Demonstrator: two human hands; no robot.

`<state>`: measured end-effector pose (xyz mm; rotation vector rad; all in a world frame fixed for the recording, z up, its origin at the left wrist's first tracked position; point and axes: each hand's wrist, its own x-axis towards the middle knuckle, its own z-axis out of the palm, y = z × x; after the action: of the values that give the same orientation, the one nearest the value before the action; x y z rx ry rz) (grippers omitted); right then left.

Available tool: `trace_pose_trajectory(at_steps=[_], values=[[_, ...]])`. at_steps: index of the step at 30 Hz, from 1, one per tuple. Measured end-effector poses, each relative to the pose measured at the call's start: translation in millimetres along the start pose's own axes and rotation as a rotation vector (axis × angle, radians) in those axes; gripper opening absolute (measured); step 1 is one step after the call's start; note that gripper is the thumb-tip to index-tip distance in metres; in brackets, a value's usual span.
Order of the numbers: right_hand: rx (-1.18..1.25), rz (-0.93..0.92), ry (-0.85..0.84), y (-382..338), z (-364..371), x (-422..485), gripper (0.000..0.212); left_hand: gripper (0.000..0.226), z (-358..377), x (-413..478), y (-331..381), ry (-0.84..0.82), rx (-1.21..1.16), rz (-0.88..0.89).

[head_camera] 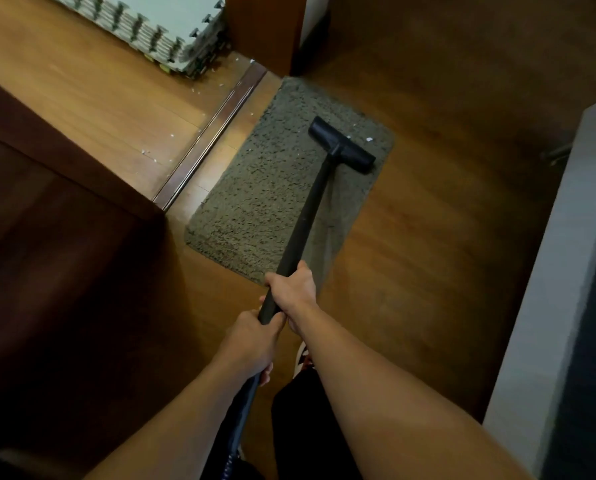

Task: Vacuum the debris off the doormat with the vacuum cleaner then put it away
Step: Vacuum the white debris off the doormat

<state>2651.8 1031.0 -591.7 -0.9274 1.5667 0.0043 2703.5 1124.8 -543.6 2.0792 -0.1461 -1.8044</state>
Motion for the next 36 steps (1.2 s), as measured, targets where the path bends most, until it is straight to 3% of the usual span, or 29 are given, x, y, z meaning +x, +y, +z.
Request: trace_pose_trajectory(at_steps=[18,36], values=[[-0.035,-0.017,0.047,-79,-71,69,0.040,0.040,41,40,111,0.047,-0.040,0.061],[-0.049,0.004,0.003,2,13,-29,0.045,0.035,-12,-29,-12,-0.002,-0.082,0.022]])
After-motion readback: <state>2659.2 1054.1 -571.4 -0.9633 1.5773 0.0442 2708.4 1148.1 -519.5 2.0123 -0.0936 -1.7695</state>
